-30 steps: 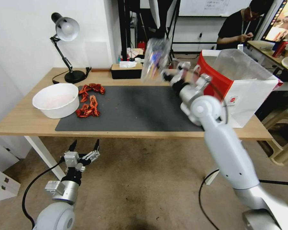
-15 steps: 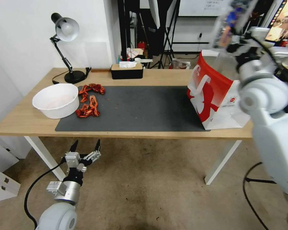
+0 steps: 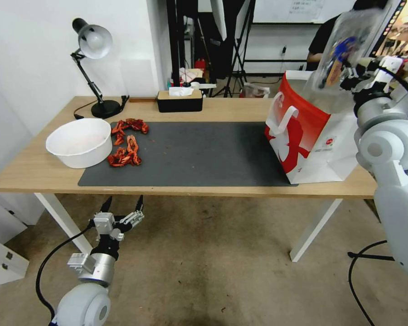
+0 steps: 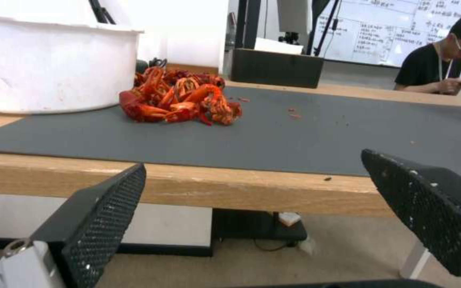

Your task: Close the takeout container lid, then place the container into the takeout bag.

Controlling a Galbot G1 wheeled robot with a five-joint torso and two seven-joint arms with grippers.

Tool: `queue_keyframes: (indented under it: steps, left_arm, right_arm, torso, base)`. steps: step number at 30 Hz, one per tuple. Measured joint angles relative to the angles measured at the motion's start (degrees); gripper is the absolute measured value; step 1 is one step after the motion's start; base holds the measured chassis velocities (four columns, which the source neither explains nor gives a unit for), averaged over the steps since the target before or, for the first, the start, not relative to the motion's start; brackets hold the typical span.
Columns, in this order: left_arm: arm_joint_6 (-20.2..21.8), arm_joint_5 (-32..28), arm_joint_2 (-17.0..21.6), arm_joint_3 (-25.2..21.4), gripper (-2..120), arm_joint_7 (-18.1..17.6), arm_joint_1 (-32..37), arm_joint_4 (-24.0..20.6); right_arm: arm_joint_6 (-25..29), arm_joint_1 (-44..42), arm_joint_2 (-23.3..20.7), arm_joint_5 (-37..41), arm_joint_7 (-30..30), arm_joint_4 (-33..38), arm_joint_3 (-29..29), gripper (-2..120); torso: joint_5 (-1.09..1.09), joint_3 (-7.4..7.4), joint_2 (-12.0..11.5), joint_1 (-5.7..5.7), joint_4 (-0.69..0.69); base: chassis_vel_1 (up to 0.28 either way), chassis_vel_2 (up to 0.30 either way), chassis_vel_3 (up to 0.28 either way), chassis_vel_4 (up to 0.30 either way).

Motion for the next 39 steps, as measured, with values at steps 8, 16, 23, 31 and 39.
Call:
queue_keyframes:
  steps: [8, 16, 23, 31, 39]
  left_arm:
    - [0.74, -0.2, -0.18, -0.24, 100, 0.37, -0.65, -0.69]
    - [1.64, -0.37, -0.44, -0.29, 100, 0.86, -1.15, -1.49]
    - [1.96, 0.12, -0.53, -0.74, 100, -0.32, -0.93, -1.86]
    - [0.73, 0.11, -1.13, -0.53, 100, -0.53, -0.76, -1.81]
    - [-1.36, 0.22, -1.6, -0.01, 100, 0.57, 0.11, -1.24]
  right_arm:
    - [4.28, -3.9, -1.01, -0.31, -4.38, 3.64, -1.03, 78]
    - [7.73, -15.71, -3.18, -1.77, -9.73, 12.69, -0.5, 100]
    - [10.81, -26.11, -3.2, -5.99, -14.43, 20.14, 1.51, 100]
    - [21.24, -45.02, 4.97, -18.04, -21.64, 21.73, 4.18, 100]
    - [35.45, -55.43, 12.42, -27.24, -24.53, 14.97, 2.25, 100]
  torso:
    - [0.0, 0.0, 0.0, 0.0, -0.01]
    - [-0.01, 0.0, 0.0, 0.0, -0.02]
    - [-0.02, -0.01, 0.01, 0.0, 0.01]
    - [-0.02, -0.01, 0.01, -0.01, -0.01]
    - [0.0, -0.01, 0.01, -0.01, -0.01]
  base:
    - [0.0, 0.0, 0.0, 0.0]
    - [0.0, 0.0, 0.0, 0.0]
    - [0.0, 0.0, 0.0, 0.0]
    - [0.0, 0.0, 0.0, 0.0]
    - [0.0, 0.0, 0.0, 0.0]
